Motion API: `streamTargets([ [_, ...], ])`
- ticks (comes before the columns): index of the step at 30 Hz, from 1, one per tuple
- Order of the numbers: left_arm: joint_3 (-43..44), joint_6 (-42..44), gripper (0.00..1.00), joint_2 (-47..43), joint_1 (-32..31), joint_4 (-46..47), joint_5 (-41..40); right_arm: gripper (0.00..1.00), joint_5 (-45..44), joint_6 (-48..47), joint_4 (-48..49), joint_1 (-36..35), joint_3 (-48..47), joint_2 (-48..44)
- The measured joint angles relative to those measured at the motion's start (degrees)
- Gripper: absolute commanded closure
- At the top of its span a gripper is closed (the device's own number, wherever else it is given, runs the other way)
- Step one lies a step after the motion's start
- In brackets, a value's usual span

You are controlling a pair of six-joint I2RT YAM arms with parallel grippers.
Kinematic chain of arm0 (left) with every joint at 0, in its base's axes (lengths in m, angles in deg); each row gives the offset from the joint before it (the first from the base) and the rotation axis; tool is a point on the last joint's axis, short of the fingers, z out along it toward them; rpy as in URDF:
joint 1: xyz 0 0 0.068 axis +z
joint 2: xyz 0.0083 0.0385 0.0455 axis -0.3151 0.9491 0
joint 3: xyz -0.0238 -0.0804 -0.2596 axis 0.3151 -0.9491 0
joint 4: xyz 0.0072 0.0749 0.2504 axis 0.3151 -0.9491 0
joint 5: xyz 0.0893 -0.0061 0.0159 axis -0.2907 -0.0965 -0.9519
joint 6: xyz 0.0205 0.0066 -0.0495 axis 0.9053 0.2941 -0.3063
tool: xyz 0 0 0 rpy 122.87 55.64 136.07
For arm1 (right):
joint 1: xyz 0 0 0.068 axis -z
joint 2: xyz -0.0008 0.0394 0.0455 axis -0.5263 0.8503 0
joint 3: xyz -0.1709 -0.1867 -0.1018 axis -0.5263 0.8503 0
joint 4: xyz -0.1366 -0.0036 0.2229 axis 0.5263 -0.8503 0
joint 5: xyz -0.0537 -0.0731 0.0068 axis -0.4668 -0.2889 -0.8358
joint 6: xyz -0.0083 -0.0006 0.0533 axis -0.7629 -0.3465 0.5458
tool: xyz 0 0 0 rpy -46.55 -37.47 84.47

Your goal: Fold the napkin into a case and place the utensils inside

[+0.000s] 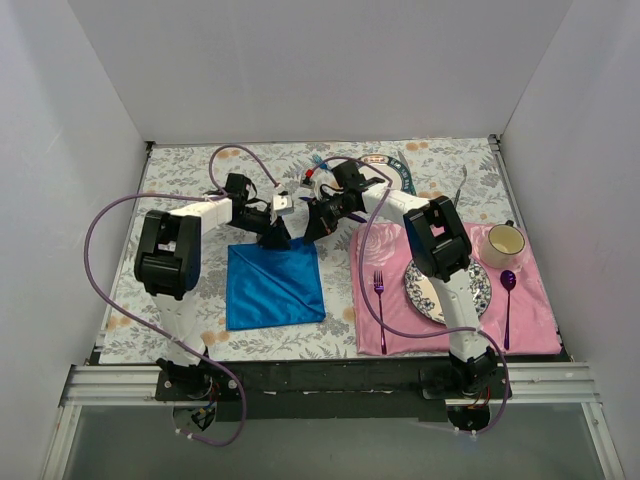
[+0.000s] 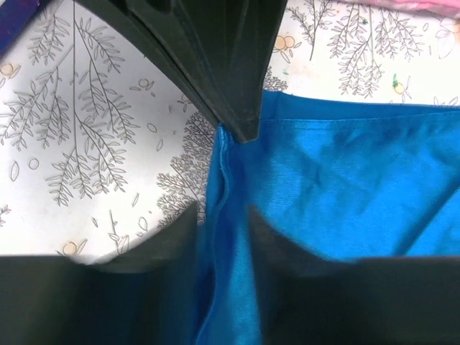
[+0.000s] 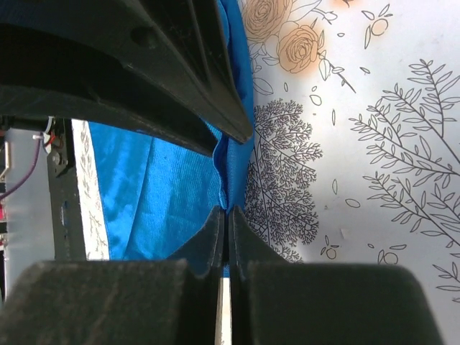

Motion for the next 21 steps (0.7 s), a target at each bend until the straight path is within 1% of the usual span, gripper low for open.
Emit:
streamTargets([
  [1, 0.07, -0.39, 0.54, -0.15, 0.13, -0.13, -0.11, 0.99, 0.0, 0.02, 0.04, 0.0, 0.0, 0.0],
  [2, 0.37, -1.38, 0.48, -0.28, 0.37, -0.92, 0.0, 0.99, 0.02, -0.09, 0.11, 0.0, 0.0, 0.0],
  [3, 0.66, -2.25, 0.45, -0.42, 0.74, -1.62, 0.26, 0.99, 0.07, -0.39, 0.13, 0.0, 0.0, 0.0],
  [5, 1.49, -3.69, 0.42, -0.96, 2.84, -3.52, 1.22, 0.99, 0.2, -1.46, 0.17, -0.13, 0.0, -0.04],
  [7, 2.4, -4.5, 0.4, -2.01, 6.8, -6.01, 2.03, 0.99, 0.33, -2.62, 0.28, -0.22, 0.0, -0.35],
  [11, 3.82, -1.97, 0.37, -4.52, 16.0, -11.87, 1.57, 0.99, 0.31, -5.27, 0.68, -0.92, 0.57, -2.6],
  [13, 3.85, 0.22, 0.36, -5.64, 19.1, -15.06, 0.39, 0.99, 0.17, -6.45, 1.29, -1.46, 1.25, -4.39],
  [18, 3.8, 3.91, 0.31, -5.99, 20.83, -19.58, -1.4, 0.99, -0.61, -10.27, 2.6, -2.73, 3.37, -9.22],
  [19, 3.8, 4.61, 0.24, -5.99, 20.92, -20.06, -1.51, 0.99, -0.81, -10.95, 3.02, -2.99, 4.07, -10.14],
  [21, 3.82, 6.21, 0.23, -5.86, 21.09, -21.27, -1.73, 0.99, -1.05, -12.39, 3.96, -3.32, 5.7, -12.09],
])
